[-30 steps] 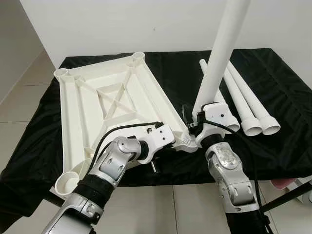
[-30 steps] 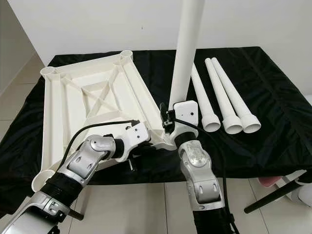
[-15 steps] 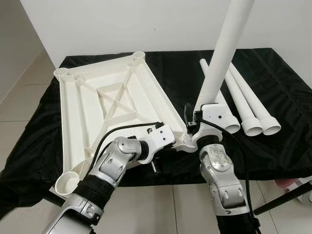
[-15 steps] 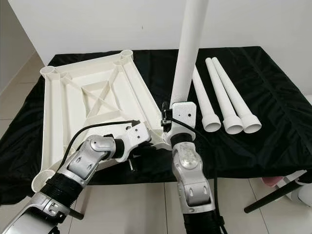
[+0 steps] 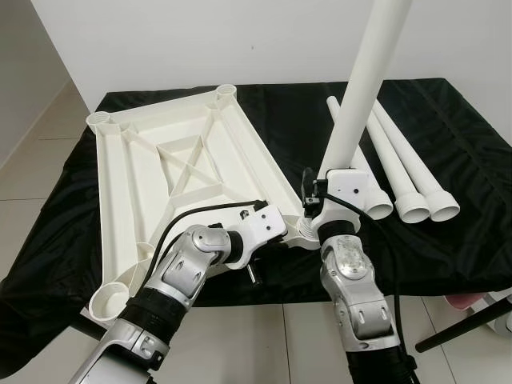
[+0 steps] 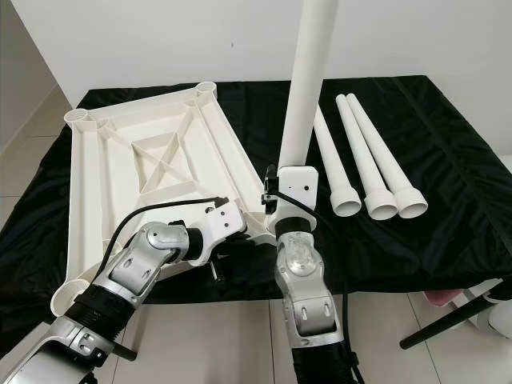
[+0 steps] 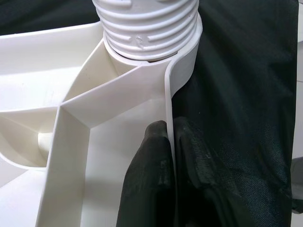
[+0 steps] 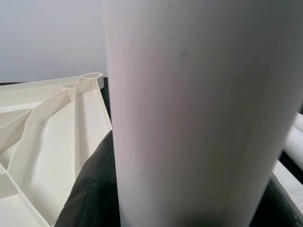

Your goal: Building children table

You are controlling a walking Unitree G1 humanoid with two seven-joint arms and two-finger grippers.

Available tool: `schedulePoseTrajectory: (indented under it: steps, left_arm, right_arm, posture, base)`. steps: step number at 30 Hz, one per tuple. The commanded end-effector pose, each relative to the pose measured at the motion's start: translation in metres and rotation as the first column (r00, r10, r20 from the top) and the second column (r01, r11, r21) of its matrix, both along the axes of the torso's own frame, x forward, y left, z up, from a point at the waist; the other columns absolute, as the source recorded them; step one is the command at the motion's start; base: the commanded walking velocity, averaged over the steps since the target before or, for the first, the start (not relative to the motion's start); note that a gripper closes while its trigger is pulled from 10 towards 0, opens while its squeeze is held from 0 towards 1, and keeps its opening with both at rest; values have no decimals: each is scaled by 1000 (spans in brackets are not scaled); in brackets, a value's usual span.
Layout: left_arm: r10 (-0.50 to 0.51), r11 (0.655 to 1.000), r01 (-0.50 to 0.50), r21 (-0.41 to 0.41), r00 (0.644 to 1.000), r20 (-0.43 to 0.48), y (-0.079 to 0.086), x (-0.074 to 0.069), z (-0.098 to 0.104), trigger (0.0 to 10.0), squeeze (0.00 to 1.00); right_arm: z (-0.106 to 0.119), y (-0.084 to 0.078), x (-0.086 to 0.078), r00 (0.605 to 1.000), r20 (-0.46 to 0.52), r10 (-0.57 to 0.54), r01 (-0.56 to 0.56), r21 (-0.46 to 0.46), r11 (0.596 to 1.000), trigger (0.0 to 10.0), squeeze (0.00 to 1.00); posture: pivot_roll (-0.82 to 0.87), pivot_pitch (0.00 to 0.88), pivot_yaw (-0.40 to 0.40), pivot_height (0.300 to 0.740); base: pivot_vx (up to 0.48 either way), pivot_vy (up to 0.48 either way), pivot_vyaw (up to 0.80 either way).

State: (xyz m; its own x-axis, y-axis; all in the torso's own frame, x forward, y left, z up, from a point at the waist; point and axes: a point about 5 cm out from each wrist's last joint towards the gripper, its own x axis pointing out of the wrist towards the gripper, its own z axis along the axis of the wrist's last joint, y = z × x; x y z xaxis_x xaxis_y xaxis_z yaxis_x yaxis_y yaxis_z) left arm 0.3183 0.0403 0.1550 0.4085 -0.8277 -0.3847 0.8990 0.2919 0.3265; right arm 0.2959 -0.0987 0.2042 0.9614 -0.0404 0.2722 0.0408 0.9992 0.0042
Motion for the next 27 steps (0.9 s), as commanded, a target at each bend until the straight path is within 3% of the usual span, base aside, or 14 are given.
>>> schedulePoseTrajectory:
  steps: [1,10,11,14,15,17,18,27]
  left_arm:
    - [87,995,-84,-49,995,58,0,2,6,10000,0]
    - [90,995,-87,-51,994,60,1,2,6,10000,0]
    - [92,995,-89,-51,994,61,1,3,7,10000,0]
    - [93,995,-90,-51,994,61,1,3,7,10000,0]
    - [94,994,-91,-52,994,61,1,3,7,10000,0]
    - [94,994,-91,-52,994,61,1,3,7,10000,0]
    - [95,994,-92,-52,994,61,1,3,7,10000,0]
    - [100,994,-97,-52,993,63,2,5,8,10000,0]
  right_arm:
    - [-24,2,2,992,-123,-28,29,0,1000,10000,0]
    - [-23,4,3,993,-109,-38,37,-10,999,10000,0]
    - [-23,3,3,993,-108,-39,38,-9,999,10000,47]
    - [-23,3,3,993,-107,-39,39,-9,999,10000,47]
    - [-23,2,2,994,-105,-36,36,-4,999,10000,918]
    - [-23,2,2,994,-105,-36,36,-4,999,10000,918]
    - [-22,2,2,994,-103,-31,31,-2,1000,10000,1000]
    - [-20,1,3,996,-83,-13,12,-3,1000,10000,1000]
  posture:
    - [-97,112,56,740]
    - [-96,113,52,740]
    - [-96,116,52,740]
    - [-96,116,52,740]
    - [-98,117,52,740]
    - [-98,117,52,740]
    - [-98,118,51,740]
    - [-101,117,51,740]
  base:
    - [0,0,0]
    - [0,0,0]
    - [0,0,0]
    - [0,0,0]
    - [0,0,0]
    - [0,0,0]
    - [0,0,0]
    - [0,0,0]
